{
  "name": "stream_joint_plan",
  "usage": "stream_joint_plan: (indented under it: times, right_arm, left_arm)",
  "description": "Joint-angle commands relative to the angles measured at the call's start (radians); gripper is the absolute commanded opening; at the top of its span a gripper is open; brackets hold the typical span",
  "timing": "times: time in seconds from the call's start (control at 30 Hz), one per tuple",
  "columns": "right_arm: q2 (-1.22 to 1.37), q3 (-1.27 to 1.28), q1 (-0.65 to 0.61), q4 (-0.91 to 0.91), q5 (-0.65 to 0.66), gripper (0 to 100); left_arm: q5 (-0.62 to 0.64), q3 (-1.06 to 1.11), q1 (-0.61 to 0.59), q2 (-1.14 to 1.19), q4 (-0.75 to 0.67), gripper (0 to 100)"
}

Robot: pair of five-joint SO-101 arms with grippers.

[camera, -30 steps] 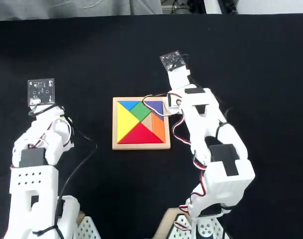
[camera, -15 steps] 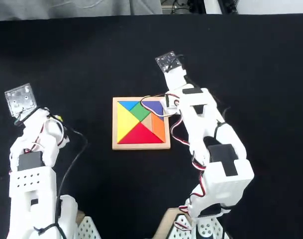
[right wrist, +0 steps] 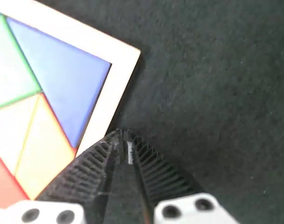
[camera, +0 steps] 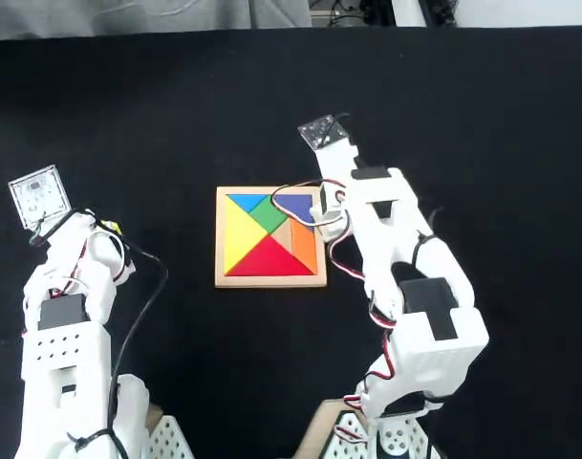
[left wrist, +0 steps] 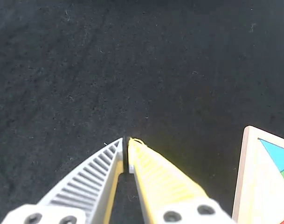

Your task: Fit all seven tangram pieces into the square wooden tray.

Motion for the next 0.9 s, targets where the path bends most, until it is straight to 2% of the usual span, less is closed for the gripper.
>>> stream_joint_plan:
  times: [0.0,0.3,0.43,0.57,0.77,0.87]
  right_arm:
    - [-0.019,-0.021,-0.017,0.058,0.003,1.1]
    - [-0.019,-0.022,-0.018,0.104,0.008,1.1]
    - [-0.021,-0.024,-0.063,0.103,0.009,1.1]
    - [-0.087,-0.021,0.011,0.106,0.002,1.1]
    - [-0.367,-0.015,0.147,0.160,-0.037,1.1]
    - [-0.547,-0.013,0.160,0.233,-0.034,1.1]
  left_arm:
    - [0.005,-0.010,-0.007,-0.020,-0.021,3]
    - [0.005,-0.007,-0.005,-0.020,-0.025,3]
    - [0.003,-0.005,0.025,-0.020,-0.026,3]
    - [0.000,-0.015,0.016,-0.020,-0.029,3]
    - [-0.249,-0.047,0.048,-0.021,-0.037,3]
    - [-0.293,-0.074,0.045,-0.025,-0.020,3]
